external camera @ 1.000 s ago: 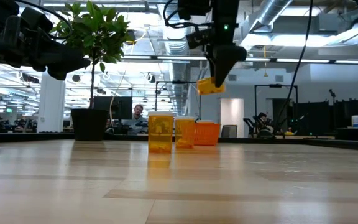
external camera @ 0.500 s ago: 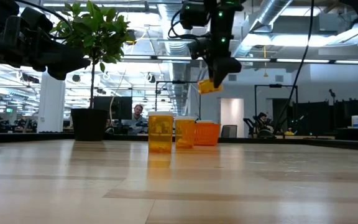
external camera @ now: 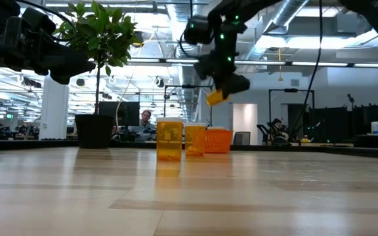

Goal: Pick and place pill bottles into a basket
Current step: Put the orange pill bottle into the orange basket

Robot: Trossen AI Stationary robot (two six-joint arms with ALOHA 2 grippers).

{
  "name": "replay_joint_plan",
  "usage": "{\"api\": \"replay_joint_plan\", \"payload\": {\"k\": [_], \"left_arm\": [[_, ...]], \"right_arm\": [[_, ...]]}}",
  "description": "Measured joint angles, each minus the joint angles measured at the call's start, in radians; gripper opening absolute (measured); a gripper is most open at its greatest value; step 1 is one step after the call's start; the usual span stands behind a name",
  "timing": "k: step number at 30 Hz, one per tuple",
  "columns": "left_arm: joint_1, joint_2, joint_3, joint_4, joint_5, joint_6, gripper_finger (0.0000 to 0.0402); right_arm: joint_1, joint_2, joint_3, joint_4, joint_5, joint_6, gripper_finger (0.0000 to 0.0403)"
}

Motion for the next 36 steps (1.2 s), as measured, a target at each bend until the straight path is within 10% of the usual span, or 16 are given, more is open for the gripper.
{"api": "replay_joint_plan", "payload": {"k": [36], "left_arm": [[0.000,0.000,0.000,0.000,-0.003,0.000,0.0209]], "right_arm": [[0.059,0.186,0.003,-0.062,0.197,-0.197,0.0168]]}}
